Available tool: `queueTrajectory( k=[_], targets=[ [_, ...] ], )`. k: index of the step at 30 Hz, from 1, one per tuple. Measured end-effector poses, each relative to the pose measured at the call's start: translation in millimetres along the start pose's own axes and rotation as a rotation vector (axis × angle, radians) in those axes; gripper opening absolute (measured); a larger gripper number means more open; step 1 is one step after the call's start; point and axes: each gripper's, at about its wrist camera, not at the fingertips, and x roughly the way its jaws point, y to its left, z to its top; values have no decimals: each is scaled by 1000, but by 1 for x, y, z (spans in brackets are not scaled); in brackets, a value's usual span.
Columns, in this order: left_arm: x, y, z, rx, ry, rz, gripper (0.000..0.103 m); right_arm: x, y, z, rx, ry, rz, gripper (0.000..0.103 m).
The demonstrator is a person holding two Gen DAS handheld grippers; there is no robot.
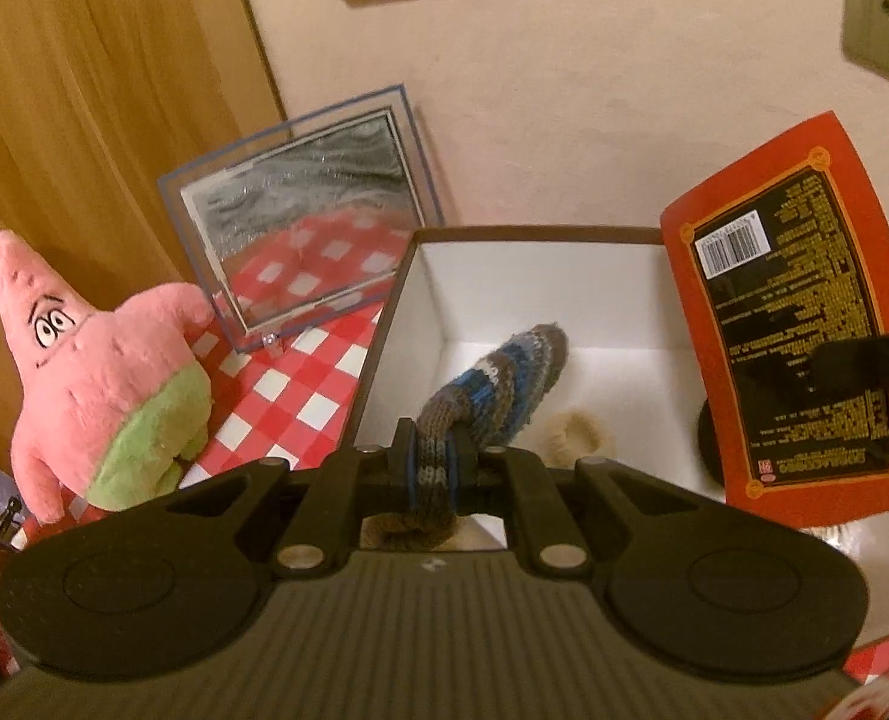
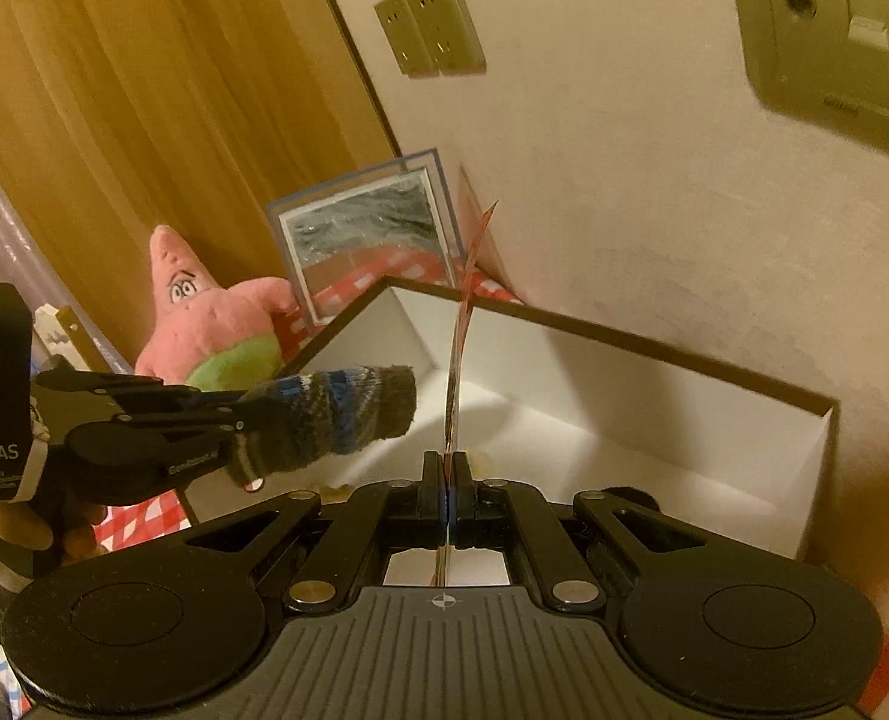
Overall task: Organize soft objects
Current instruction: 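Lower both items into the brown box and open both tools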
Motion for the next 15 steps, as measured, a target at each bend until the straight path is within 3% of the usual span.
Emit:
queueTrajectory(
  k=[4,15],
  targets=[
    [11,3,0,-18,18,13,28,6,-3,-1,22,-4,9,1],
    [4,8,-5,-11,28,2,32,10,-11,-1,101,-72,54,3]
  ],
)
